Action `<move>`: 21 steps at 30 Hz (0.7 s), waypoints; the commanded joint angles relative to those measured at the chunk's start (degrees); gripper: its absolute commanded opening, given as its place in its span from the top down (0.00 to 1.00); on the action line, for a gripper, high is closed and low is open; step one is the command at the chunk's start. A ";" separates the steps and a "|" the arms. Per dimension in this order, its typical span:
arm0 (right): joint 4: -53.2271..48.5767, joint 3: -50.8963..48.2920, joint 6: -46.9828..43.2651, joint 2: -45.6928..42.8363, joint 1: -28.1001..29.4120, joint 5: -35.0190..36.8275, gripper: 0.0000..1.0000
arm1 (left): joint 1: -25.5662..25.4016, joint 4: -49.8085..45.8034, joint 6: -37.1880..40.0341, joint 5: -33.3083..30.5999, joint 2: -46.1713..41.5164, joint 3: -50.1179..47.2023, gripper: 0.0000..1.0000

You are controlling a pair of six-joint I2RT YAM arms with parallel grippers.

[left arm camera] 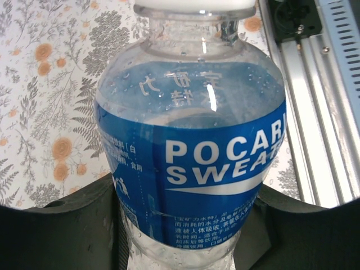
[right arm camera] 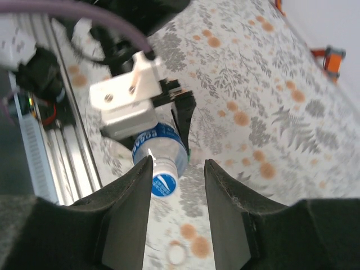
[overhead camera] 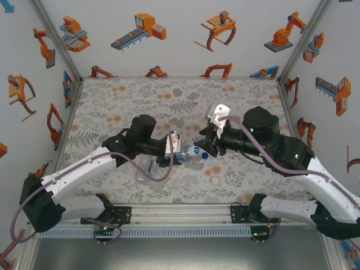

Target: Screw on the bottle caps

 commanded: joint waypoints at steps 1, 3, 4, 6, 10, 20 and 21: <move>-7.47 2.38 -17.53 0.91 0.22 -10.70 0.59 | -0.14 -3.69 1.90 4.64 -1.98 2.29 1.00; -7.60 1.49 -20.47 1.10 0.20 -13.03 0.59 | -0.10 -4.48 2.01 5.14 -2.35 2.36 1.00; -7.55 0.68 -21.66 1.08 0.23 -14.38 0.60 | -0.15 -4.80 2.01 5.35 -2.57 2.28 1.00; -7.55 -0.78 -23.51 1.03 0.24 -16.97 0.60 | -0.10 -4.99 1.93 5.69 -2.81 2.27 1.00; -5.46 -3.79 -24.35 0.67 0.27 -19.32 0.59 | -0.11 -5.28 1.58 5.97 -2.93 2.44 1.00; -2.12 -6.80 -24.26 0.52 0.38 -15.02 0.60 | -0.10 -5.98 2.05 6.58 -2.37 3.15 1.00; -1.92 -6.80 -24.26 0.60 0.36 -14.71 0.60 | -0.11 -6.11 2.00 6.59 -2.36 3.14 1.00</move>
